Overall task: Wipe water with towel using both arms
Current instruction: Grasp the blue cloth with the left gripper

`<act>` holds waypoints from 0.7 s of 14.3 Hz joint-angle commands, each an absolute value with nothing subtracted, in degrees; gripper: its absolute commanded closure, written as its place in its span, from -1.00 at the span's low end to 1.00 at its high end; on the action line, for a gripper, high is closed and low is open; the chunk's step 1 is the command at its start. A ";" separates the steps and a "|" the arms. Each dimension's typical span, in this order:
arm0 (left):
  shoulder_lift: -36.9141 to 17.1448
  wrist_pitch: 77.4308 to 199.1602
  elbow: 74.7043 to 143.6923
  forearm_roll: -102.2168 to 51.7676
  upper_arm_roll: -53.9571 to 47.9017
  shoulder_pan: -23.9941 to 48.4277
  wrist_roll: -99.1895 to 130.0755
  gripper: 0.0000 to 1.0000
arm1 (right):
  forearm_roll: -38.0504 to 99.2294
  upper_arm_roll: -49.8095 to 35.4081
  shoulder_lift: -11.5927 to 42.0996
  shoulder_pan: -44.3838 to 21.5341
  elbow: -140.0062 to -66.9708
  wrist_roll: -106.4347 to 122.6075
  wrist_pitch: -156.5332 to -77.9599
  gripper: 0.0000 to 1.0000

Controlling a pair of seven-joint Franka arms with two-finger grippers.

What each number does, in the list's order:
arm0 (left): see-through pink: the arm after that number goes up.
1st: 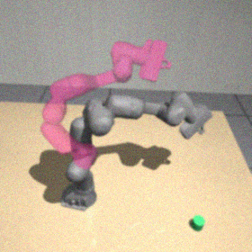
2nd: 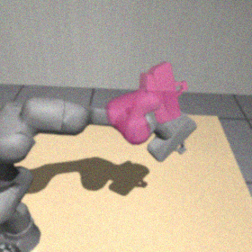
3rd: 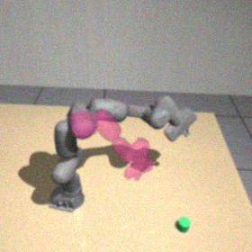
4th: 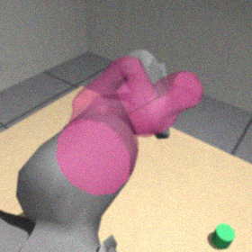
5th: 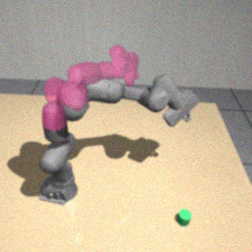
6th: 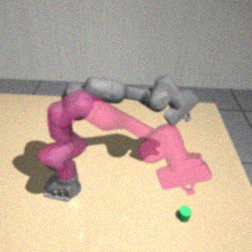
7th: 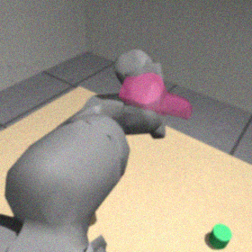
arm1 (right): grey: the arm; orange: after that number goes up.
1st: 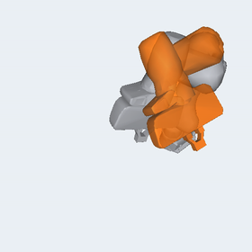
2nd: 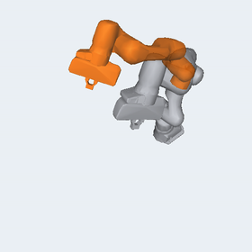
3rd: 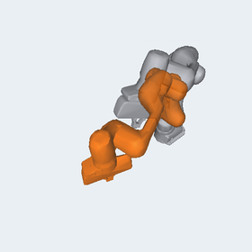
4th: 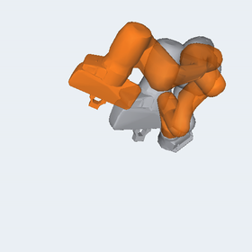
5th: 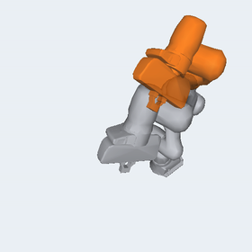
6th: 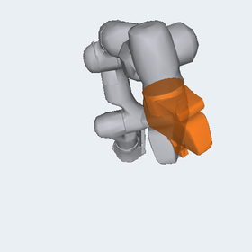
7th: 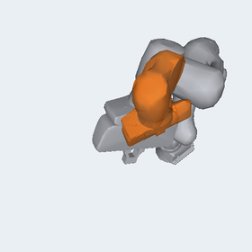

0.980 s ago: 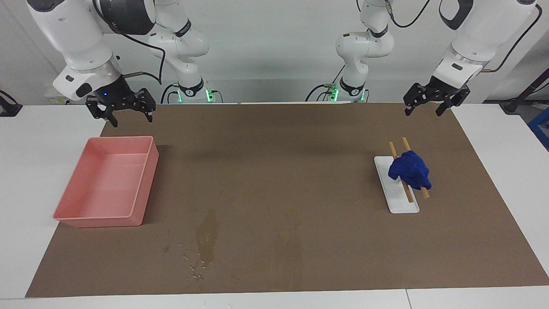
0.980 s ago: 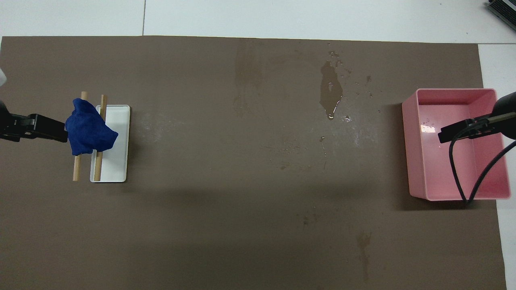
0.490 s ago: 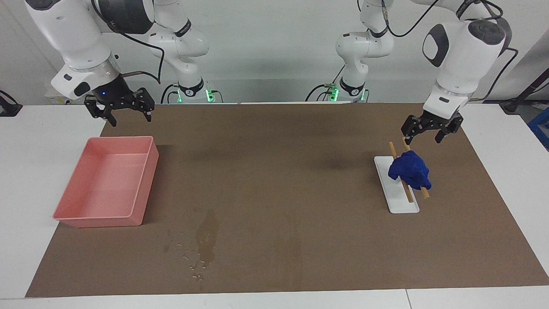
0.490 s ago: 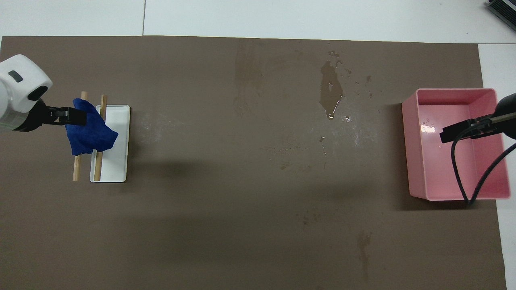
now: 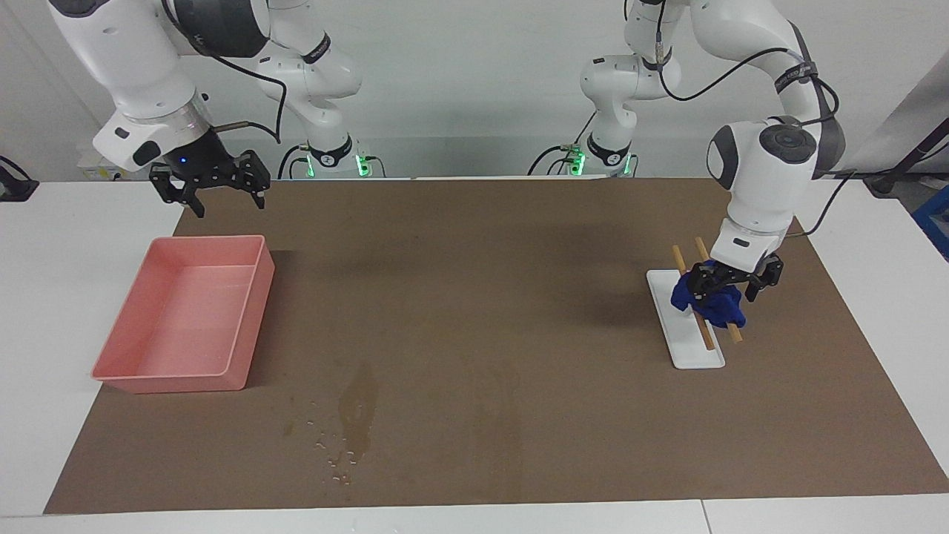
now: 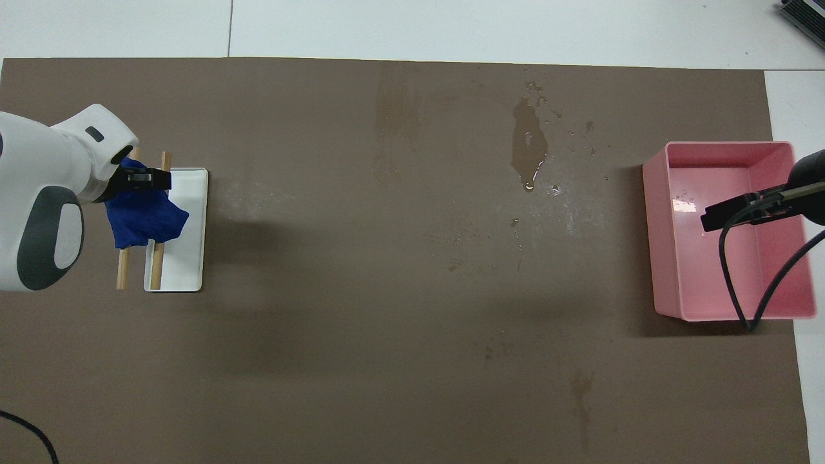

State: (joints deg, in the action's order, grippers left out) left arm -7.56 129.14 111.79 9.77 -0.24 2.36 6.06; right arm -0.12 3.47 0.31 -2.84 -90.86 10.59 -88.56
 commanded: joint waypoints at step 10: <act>-7.20 111.13 102.59 -0.02 -0.79 1.76 13.60 1.00 | 15.02 2.73 -1.32 -3.51 -92.10 -14.64 -90.33 -1.00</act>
State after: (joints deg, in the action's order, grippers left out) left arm -5.74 117.82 107.81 6.72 -0.69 1.99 10.19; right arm 12.23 3.27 -0.35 -2.98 -90.88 -6.24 -88.55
